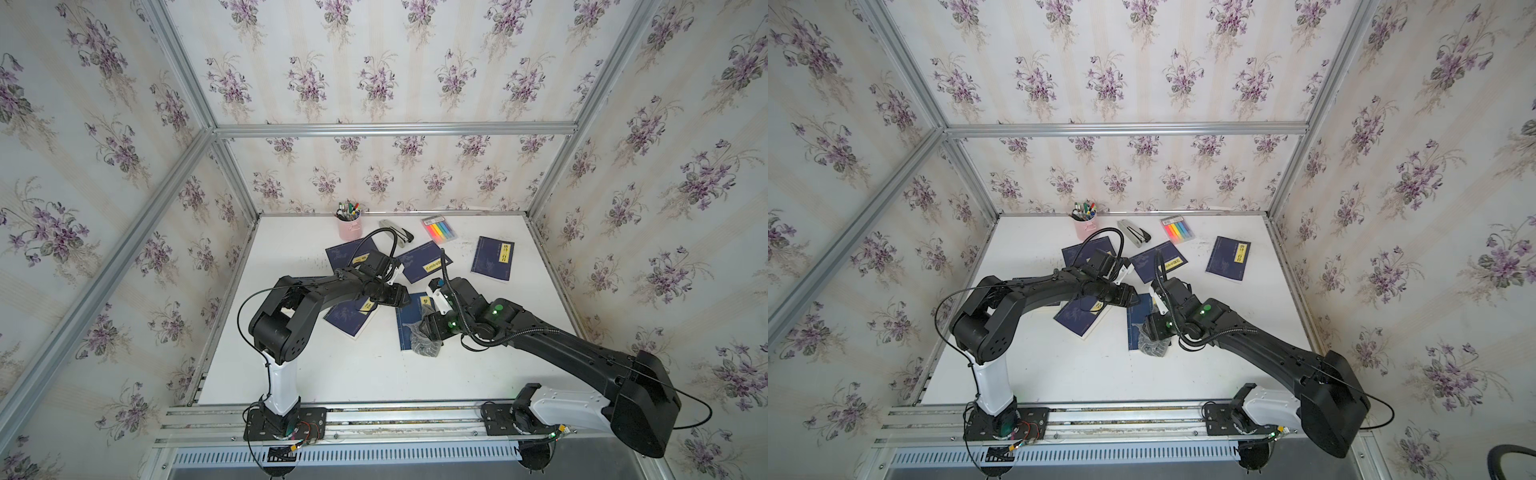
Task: Wipe the cover of the book
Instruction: Wipe the dirt from the cover of the book.
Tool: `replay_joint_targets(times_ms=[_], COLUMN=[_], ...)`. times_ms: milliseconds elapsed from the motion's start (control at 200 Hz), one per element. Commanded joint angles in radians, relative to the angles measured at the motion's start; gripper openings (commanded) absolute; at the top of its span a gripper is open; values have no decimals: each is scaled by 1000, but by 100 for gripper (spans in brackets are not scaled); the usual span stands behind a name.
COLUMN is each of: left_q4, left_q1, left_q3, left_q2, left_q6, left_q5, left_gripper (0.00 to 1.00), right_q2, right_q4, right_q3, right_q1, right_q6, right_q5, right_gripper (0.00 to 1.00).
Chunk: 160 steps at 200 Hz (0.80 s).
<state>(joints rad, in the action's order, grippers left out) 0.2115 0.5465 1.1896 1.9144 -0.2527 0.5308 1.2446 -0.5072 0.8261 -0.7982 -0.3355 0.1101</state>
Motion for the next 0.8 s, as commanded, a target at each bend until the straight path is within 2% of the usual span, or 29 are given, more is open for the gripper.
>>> replay_joint_targets(times_ms=[0, 245, 520, 794], left_q4=[41, 73, 61, 38], left_q1=[-1, -10, -35, -53], left_q3=[9, -12, -43, -72], left_q2=[-17, -62, -99, -122], left_q6=[41, 79, 88, 89], left_q5=[-10, -31, 15, 42], left_gripper=[65, 66, 67, 67], right_q2=[10, 16, 172, 256], right_q4=[-18, 3, 37, 40], right_q3=[2, -9, 19, 42], right_q1=[-35, -89, -90, -90], right_q6=[51, 128, 165, 199], right_q5=[-55, -93, -110, -121], right_gripper=[75, 80, 80, 78])
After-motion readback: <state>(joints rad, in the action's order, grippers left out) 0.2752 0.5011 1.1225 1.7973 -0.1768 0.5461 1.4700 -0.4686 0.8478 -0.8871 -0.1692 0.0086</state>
